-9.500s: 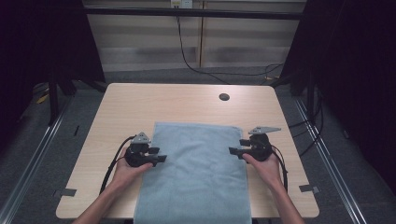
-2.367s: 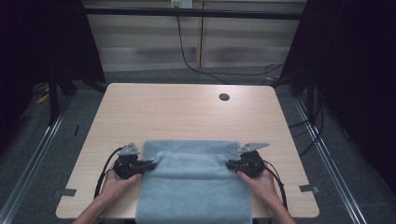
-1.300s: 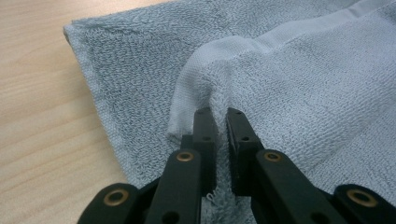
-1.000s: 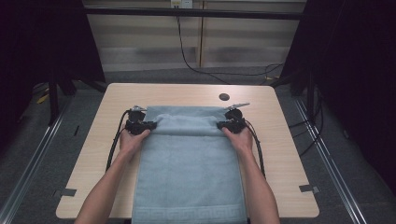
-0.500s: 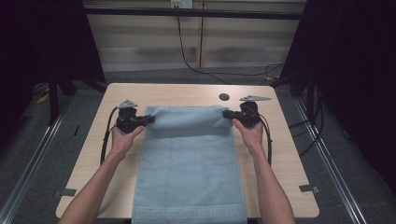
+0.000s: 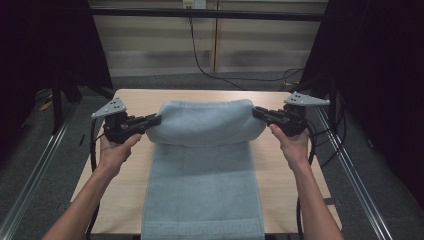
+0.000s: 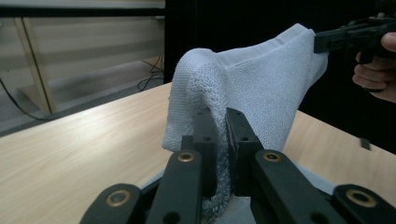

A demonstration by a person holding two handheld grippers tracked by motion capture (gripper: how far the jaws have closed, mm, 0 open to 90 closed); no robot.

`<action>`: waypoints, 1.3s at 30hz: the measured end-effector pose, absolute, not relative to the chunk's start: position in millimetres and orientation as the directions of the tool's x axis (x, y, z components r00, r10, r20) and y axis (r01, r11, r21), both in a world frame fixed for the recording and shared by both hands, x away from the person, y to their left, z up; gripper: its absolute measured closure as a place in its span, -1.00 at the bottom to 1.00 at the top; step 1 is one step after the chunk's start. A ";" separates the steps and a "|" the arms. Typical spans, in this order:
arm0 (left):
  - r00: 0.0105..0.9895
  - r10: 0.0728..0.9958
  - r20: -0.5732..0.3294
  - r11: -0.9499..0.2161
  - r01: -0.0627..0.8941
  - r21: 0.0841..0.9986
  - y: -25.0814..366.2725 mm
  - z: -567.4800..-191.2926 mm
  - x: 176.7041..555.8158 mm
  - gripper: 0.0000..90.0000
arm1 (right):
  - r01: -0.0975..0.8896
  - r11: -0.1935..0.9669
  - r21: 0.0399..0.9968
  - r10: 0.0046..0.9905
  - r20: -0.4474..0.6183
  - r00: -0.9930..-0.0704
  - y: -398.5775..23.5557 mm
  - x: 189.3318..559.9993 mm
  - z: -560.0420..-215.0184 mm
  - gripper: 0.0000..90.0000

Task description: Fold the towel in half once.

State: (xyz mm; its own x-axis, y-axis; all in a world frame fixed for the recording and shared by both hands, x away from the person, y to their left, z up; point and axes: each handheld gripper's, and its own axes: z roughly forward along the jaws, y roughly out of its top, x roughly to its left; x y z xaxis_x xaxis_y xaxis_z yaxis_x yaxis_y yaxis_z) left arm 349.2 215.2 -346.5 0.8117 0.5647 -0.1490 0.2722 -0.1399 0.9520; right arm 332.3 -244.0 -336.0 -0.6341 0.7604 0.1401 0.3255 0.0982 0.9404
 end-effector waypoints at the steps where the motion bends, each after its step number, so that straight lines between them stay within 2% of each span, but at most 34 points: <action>1: 0.815 0.561 -0.145 -0.137 0.265 0.955 215.9 -344.4 342.0 0.88 | 0.313 0.101 0.944 0.753 0.133 -0.644 -244.3 325.5 -332.8 0.88; 5: 0.827 0.542 -0.149 -0.138 0.262 0.955 221.5 -346.6 313.8 0.88 | 0.292 0.142 0.946 0.740 0.094 -0.666 -243.0 295.0 -327.7 0.88; 8: 0.834 0.527 -0.167 -0.143 0.280 0.949 225.9 -362.0 296.5 0.87 | 0.299 0.160 0.941 0.728 0.092 -0.680 -241.9 273.0 -336.6 0.88; 12: 0.838 0.510 -0.194 -0.200 0.335 0.921 225.2 -404.3 279.4 0.86 | 0.360 0.178 0.916 0.724 0.125 -0.679 -240.8 248.9 -373.8 0.88; 14: 0.831 0.503 -0.236 -0.210 0.382 0.900 224.2 -425.9 273.3 0.86 | 0.413 0.191 0.890 0.727 0.154 -0.669 -239.6 240.3 -399.4 0.88; 18: 0.837 0.488 -0.249 -0.259 0.411 0.874 224.6 -449.4 258.3 0.85 | 0.495 0.225 0.839 0.726 0.194 -0.659 -237.1 222.4 -435.4 0.88; 25: 0.857 0.451 -0.249 -0.241 0.385 0.891 228.5 -448.8 226.6 0.82 | 0.458 0.195 0.867 0.720 0.191 -0.667 -240.5 188.1 -430.6 0.86; 28: 0.889 0.384 -0.250 -0.302 0.376 0.876 229.8 -462.1 216.2 0.69 | 0.481 0.195 0.855 0.698 0.223 -0.680 -240.8 172.1 -440.5 0.80; 30: 0.889 0.376 -0.260 -0.348 0.396 0.850 231.4 -469.7 210.6 0.68 | 0.530 0.214 0.820 0.685 0.261 -0.680 -238.2 161.2 -453.9 0.65; 33: 0.890 0.364 -0.277 -0.346 0.405 0.846 237.1 -472.9 204.7 0.55 | 0.552 0.254 0.794 0.676 0.263 -0.689 -237.0 142.8 -463.7 0.67; 36: 0.877 0.389 -0.284 -0.328 0.419 0.847 239.7 -469.8 207.8 0.38 | 0.542 0.222 0.811 0.667 0.279 -0.691 -243.7 135.4 -456.6 0.60; 39: 0.864 0.420 -0.277 -0.318 0.426 0.847 238.5 -467.9 231.2 0.28 | 0.532 0.237 0.813 0.679 0.253 -0.689 -242.8 149.5 -454.6 0.45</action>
